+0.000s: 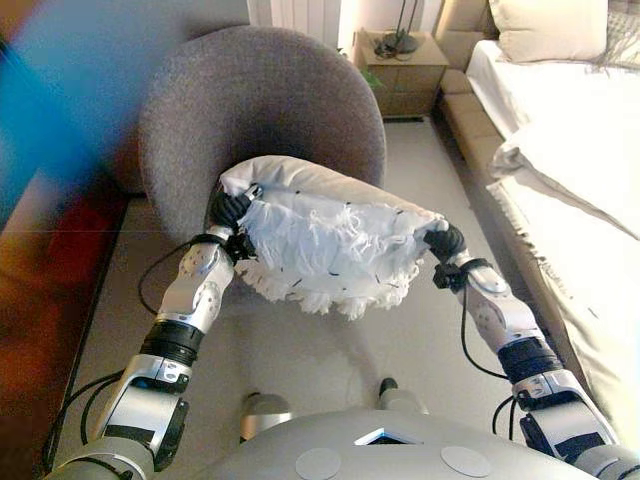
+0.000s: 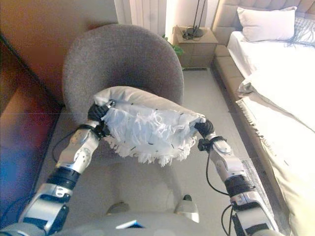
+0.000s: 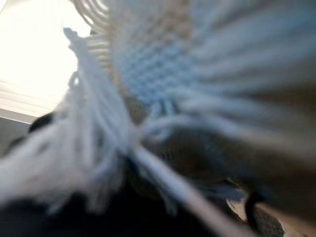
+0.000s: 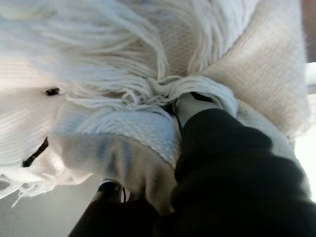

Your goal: Pick up the cushion and take it to the sofa

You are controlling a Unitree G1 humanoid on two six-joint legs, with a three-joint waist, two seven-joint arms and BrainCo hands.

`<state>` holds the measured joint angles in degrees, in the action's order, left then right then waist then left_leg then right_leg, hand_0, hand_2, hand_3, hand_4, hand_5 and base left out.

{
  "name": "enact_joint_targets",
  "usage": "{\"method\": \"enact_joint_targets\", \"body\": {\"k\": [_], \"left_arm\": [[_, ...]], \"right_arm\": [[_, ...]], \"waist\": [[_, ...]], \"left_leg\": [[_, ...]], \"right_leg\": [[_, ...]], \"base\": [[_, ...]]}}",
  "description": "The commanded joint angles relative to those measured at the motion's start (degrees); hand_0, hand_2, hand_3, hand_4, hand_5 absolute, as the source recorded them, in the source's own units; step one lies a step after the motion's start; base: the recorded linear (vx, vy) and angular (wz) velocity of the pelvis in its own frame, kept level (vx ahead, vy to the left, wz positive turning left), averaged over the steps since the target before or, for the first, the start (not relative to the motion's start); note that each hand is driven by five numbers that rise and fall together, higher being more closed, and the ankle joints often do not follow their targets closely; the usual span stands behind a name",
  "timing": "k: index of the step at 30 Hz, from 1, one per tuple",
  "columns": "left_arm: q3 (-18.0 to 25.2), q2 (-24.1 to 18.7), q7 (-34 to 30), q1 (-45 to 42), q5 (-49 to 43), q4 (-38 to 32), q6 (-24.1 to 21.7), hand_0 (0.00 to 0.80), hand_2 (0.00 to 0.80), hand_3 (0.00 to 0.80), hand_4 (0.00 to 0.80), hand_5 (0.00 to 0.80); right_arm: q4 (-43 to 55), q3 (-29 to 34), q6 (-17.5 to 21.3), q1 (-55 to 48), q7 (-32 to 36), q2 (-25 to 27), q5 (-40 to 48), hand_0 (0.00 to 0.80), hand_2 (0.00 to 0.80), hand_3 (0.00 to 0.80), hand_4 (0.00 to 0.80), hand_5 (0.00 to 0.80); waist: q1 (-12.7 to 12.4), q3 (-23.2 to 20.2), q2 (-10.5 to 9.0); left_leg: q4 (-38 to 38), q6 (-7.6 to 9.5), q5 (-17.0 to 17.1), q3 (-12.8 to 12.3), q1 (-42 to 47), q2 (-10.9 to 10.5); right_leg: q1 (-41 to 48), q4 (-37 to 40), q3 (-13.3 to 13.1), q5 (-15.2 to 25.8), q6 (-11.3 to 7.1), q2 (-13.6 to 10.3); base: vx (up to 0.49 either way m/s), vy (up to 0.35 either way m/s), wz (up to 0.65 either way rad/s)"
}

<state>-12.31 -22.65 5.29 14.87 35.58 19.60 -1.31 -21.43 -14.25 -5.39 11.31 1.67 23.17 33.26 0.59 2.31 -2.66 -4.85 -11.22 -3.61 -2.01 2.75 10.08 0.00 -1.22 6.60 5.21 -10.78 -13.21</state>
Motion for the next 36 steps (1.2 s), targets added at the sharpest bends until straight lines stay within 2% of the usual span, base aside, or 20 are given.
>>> {"method": "enact_joint_targets", "body": {"k": [1, 6, 10, 13, 15, 17, 19, 22, 24, 27, 31, 32, 34, 36], "left_arm": [[-0.3, 1.5, 1.6, 7.9, -1.7, 0.6, -5.6, 0.800, 0.800, 0.800, 0.800, 0.800], [1.9, 1.9, 3.3, 6.3, -0.6, -3.4, -5.3, 0.800, 0.800, 0.800, 0.800, 0.800], [0.7, 2.2, 3.4, 7.1, -1.1, -2.5, -5.0, 0.800, 0.800, 0.800, 0.800, 0.800], [0.5, 1.9, 2.5, 7.2, -0.8, -0.5, -5.0, 0.800, 0.800, 0.800, 0.800, 0.800], [0.7, 1.7, 1.7, 7.4, -0.2, 1.0, -5.2, 0.800, 0.800, 0.800, 0.800, 0.800], [0.4, 1.8, 1.6, 7.8, 0.0, 1.5, -4.8, 0.800, 0.800, 0.800, 0.800, 0.800], [-0.5, 2.3, 2.2, 8.1, -0.4, 1.3, -4.0, 0.800, 0.800, 0.800, 0.800, 0.800], [-1.3, 2.4, 1.8, 7.9, -0.5, 1.6, -4.3, 0.800, 0.800, 0.800, 0.800, 0.800], [-1.6, 2.6, 1.6, 7.8, -0.4, 2.4, -5.0, 0.800, 0.800, 0.800, 0.800, 0.800], [-1.2, 2.7, 1.4, 7.0, -0.4, 2.6, -5.1, 0.800, 0.800, 0.800, 0.800, 0.800], [-0.6, 2.9, 0.6, 5.7, -1.2, 2.2, -5.2, 0.800, 0.800, 0.800, 0.800, 0.800], [-0.4, 3.0, 0.7, 5.6, -1.4, 2.1, -5.0, 0.800, 0.800, 0.800, 0.800, 0.800], [-0.1, 3.4, 2.1, 5.4, -1.2, 1.5, -4.7, 0.800, 0.800, 0.800, 0.800, 0.800], [0.6, 3.4, 3.4, 4.6, -0.3, 0.6, -4.2, 0.800, 0.800, 0.800, 0.800, 0.800]], "right_arm": [[-0.3, 1.4, 5.6, 9.0, -1.8, -0.7, 2.9, 0.800, 0.800, 0.800, 0.800, 0.800], [3.0, 2.9, 5.6, 7.3, -1.8, -1.0, 2.5, 0.800, 0.800, 0.800, 0.800, 0.800], [2.3, 2.4, 6.8, 7.9, -3.0, -1.6, 2.3, 0.800, 0.800, 0.800, 0.800, 0.800], [2.3, 1.8, 6.5, 7.9, -4.0, -0.4, 3.5, 0.800, 0.800, 0.800, 0.800, 0.800], [1.7, 2.3, 6.0, 7.6, -3.3, 0.1, 4.2, 0.800, 0.800, 0.800, 0.800, 0.800], [0.7, 3.0, 6.0, 6.9, -2.5, 0.5, 3.9, 0.800, 0.800, 0.800, 0.800, 0.800], [-0.1, 3.8, 6.3, 6.1, -1.6, 0.9, 3.4, 0.800, 0.800, 0.800, 0.800, 0.800], [-0.6, 5.0, 6.0, 5.4, -0.2, 2.6, 3.8, 0.800, 0.800, 0.800, 0.800, 0.800], [-0.9, 5.5, 5.5, 5.5, 0.8, 3.5, 4.1, 0.800, 0.800, 0.800, 0.800, 0.800], [-1.2, 5.8, 5.2, 5.7, 2.1, 4.1, 3.8, 0.800, 0.800, 0.800, 0.800, 0.800], [-0.8, 5.4, 4.9, 5.8, 2.6, 4.4, 3.4, 0.800, 0.800, 0.800, 0.800, 0.800], [-1.2, 5.4, 4.7, 6.4, 3.3, 4.7, 3.3, 0.800, 0.800, 0.800, 0.800, 0.800], [-1.9, 5.0, 4.3, 7.9, 4.6, 5.3, 3.0, 0.800, 0.800, 0.800, 0.800, 0.800], [-1.2, 4.3, 3.4, 8.9, 5.2, 5.4, 2.7, 0.800, 0.800, 0.800, 0.800, 0.800]], "waist": [[-0.1, -1.2, 1.88], [-1.5, -1.8, 1.62], [-1.8, -0.7, 2.70], [-1.5, 0.2, 3.10], [-0.9, 0.4, 2.61], [-0.1, 0.6, 1.58], [1.2, 1.1, 0.14], [2.7, 1.8, -0.08], [3.4, 2.1, 0.18], [3.5, 2.5, -0.05], [3.7, 1.5, -1.65], [3.4, 0.9, -2.15], [3.0, -0.4, -2.86], [3.0, -1.2, -2.75]], "left_leg": [[2.6, 9.67, 1.4, -4.6, 0.2, -8.2], [3.5, 11.38, 1.1, -4.1, -1.2, -10.8], [1.2, 13.74, -0.4, -2.8, -2.5, -11.5], [0.0, 14.03, -0.8, -1.5, -1.8, -11.7], [-0.4, 13.95, -1.3, -1.1, -0.8, -12.2], [-1.3, 13.53, -2.7, -0.6, 0.3, -12.7], [-2.6, 12.77, -5.1, 0.3, 1.8, -13.1], [-3.8, 12.26, -7.9, 2.1, 3.8, -12.4], [-3.9, 12.26, -8.8, 2.9, 5.1, -11.6], [-4.3, 12.57, -9.7, 3.5, 6.6, -11.1], [-6.2, 13.02, -12.6, 4.7, 7.8, -11.5], [-6.5, 12.91, -13.4, 5.2, 8.2, -11.5], [-7.5, 11.84, -14.3, 5.6, 9.2, -10.5], [-7.9, 10.53, -13.9, 5.3, 11.1, -8.2]], "right_leg": [[1.4, -7.3, 2.1, -4.0, 0.78, 1.9], [0.3, -10.4, 1.7, -1.3, 0.44, -0.3], [-6.7, -28.1, -0.3, 1.3, 2.27, -0.5], [-10.1, -33.9, -2.3, 3.7, 2.66, -0.3], [-10.8, -30.9, -3.8, 6.3, 2.03, -0.3], [-10.4, -23.1, -5.2, 8.3, 1.14, -1.2], [-11.5, -12.4, -7.4, 10.3, -0.51, -2.3], [-13.1, -1.5, -9.4, 10.2, -1.77, -2.2], [-14.0, 2.1, -9.7, 10.0, -2.03, -1.7], [-15.1, 2.3, -9.7, 10.7, -2.10, -1.1], [-14.9, -1.3, -12.5, 12.3, -1.85, 0.3], [-13.8, -1.9, -12.5, 11.8, -1.76, 0.4], [-11.3, -1.8, -11.9, 10.3, -1.78, 0.2], [-11.6, -4.8, -10.7, 8.3, -1.68, 0.7]], "base": [[0.116, 0.132, -0.12], [0.056, 0.143, -0.04], [-0.016, 0.170, 0.05], [0.081, 0.110, 0.12], [0.185, -0.046, 0.28], [0.236, -0.146, 0.13], [0.296, -0.197, 0.09], [0.300, -0.126, 0.14], [0.297, -0.096, 0.27], [0.309, -0.139, 0.80], [0.360, -0.186, 0.76], [0.388, -0.200, 0.41], [0.407, -0.229, 0.15], [0.360, -0.193, -0.01]]}}
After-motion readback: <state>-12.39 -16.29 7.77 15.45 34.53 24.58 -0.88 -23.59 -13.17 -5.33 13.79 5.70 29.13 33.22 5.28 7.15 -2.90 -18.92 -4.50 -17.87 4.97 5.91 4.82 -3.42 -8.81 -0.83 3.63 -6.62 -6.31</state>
